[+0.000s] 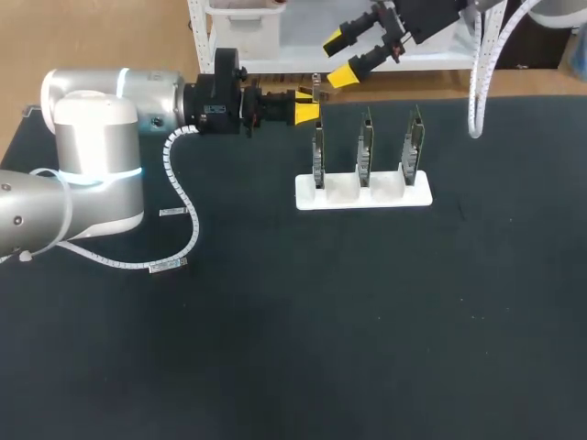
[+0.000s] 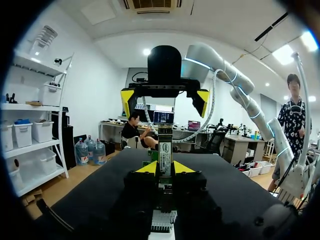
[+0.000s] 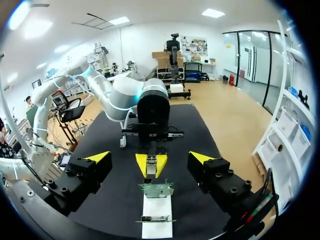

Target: Pick up the optical module with the left hand, and insert it into the network port with the right hand.

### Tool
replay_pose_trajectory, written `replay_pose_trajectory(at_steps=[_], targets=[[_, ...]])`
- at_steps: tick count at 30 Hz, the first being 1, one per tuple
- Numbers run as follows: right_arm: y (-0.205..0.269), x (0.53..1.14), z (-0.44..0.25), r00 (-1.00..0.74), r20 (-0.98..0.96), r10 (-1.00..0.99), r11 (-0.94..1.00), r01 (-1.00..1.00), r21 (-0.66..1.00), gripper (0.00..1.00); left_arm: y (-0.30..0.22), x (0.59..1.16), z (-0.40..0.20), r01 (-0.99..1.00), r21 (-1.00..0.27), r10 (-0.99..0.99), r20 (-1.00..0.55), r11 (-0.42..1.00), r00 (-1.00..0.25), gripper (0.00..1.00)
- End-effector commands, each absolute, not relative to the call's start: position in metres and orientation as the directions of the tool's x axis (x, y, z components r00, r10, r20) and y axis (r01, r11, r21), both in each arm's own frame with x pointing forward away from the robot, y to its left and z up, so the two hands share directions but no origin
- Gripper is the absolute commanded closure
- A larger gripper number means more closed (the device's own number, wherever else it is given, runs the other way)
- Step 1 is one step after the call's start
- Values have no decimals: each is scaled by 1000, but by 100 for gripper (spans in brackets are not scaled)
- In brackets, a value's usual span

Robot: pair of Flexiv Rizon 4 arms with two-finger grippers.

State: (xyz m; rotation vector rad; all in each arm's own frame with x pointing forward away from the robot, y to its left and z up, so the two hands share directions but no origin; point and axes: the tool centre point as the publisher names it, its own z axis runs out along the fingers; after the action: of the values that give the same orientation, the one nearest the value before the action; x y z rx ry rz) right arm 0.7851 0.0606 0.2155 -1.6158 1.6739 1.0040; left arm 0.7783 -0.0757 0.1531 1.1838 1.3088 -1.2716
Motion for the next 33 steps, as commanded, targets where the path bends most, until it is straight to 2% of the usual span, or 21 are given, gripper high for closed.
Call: replay_pose_trajectory(at_steps=[1,33], targets=[[62,775,212,-79,-838,-540,16,-996,84,0,-75,777,153,995,-102,31,-994,4,-102,100],[87,789,193,-62,-814,-578,4,-997,74,0,-75,777,153,995,-102,31,-994,4,-102,100]])
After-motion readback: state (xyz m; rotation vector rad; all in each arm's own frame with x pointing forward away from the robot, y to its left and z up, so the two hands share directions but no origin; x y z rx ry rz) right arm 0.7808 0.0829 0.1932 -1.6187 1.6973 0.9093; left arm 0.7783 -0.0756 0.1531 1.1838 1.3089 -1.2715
